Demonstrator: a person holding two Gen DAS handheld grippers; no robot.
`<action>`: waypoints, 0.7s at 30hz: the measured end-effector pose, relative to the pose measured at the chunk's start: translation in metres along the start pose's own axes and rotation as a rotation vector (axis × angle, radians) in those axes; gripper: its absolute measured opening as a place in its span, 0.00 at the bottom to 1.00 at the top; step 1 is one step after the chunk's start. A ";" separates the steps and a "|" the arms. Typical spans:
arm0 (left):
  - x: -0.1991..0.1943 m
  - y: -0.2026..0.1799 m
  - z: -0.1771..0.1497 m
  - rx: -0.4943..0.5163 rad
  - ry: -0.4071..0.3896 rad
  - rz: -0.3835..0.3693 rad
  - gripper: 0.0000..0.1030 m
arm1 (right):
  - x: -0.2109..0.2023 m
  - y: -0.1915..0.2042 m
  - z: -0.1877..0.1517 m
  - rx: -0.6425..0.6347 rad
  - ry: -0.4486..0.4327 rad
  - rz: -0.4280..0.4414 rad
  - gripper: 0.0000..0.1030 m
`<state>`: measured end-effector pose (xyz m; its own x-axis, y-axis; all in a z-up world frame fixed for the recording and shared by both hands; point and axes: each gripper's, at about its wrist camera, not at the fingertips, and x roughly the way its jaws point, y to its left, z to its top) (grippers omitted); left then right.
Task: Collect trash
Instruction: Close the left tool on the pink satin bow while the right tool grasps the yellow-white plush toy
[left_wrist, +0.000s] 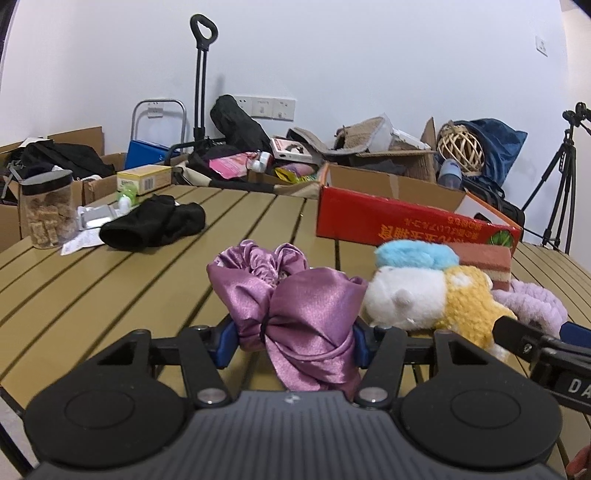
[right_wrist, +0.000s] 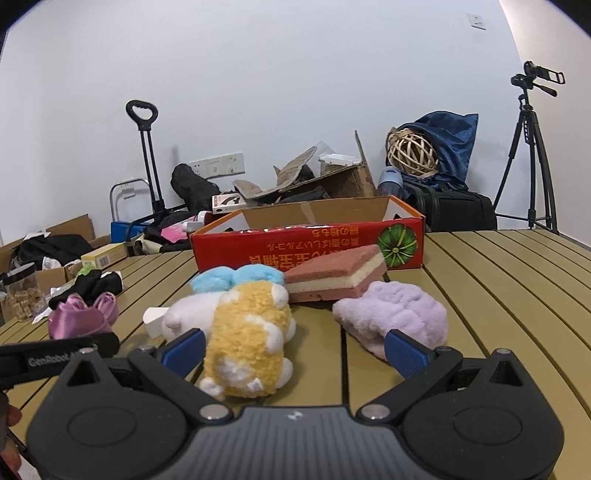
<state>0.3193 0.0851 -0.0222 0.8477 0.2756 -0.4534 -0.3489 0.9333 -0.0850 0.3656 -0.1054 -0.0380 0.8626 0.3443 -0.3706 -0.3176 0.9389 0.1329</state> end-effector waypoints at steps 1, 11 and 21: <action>-0.001 0.002 0.001 -0.004 -0.003 0.004 0.57 | 0.001 0.002 0.000 -0.005 0.005 -0.002 1.00; -0.005 0.017 0.006 -0.027 -0.021 0.008 0.57 | 0.022 0.023 0.001 -0.037 0.060 -0.022 1.00; -0.009 0.027 0.008 -0.047 -0.031 0.014 0.57 | 0.036 0.031 0.008 -0.039 0.112 -0.043 0.88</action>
<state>0.3057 0.1099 -0.0132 0.8541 0.2962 -0.4274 -0.3788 0.9175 -0.1211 0.3898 -0.0642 -0.0399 0.8268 0.2996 -0.4761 -0.2986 0.9510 0.0799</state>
